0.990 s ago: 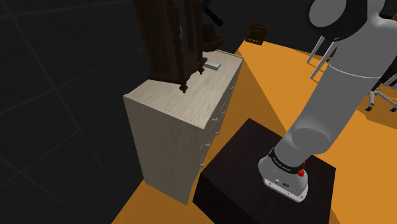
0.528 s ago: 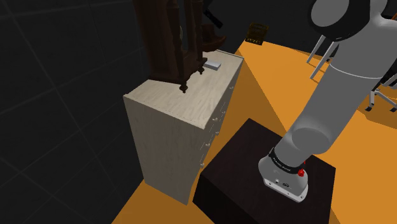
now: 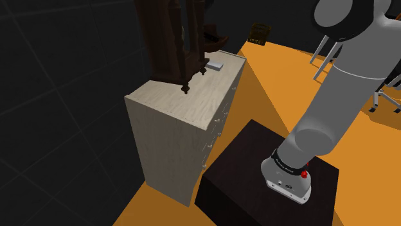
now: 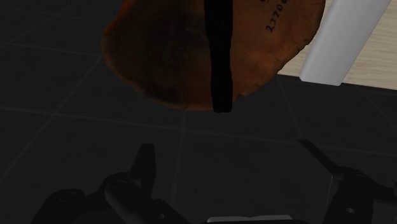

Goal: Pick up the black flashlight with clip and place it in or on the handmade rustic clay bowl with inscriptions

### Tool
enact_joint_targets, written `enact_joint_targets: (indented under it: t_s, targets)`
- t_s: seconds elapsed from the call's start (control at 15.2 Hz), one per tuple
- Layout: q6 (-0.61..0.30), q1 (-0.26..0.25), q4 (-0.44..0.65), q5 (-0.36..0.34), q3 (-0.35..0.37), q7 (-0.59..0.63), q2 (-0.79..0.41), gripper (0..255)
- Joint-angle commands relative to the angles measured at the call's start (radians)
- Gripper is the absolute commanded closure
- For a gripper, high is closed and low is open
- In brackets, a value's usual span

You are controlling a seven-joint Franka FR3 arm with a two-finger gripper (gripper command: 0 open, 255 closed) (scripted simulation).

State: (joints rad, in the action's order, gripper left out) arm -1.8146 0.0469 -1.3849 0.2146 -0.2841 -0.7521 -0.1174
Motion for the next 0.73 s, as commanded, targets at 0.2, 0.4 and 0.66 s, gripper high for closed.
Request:
enact_joint_targets:
  t_s: [0.2, 0.4, 0.66]
  targets:
    - [0.116, 0.015, 0.116, 0.005, -0.009, 0.002, -0.003, 0]
    - [0.116, 0.015, 0.116, 0.005, -0.009, 0.002, -0.003, 0]
    - [0.116, 0.015, 0.116, 0.005, -0.009, 0.002, -0.003, 0]
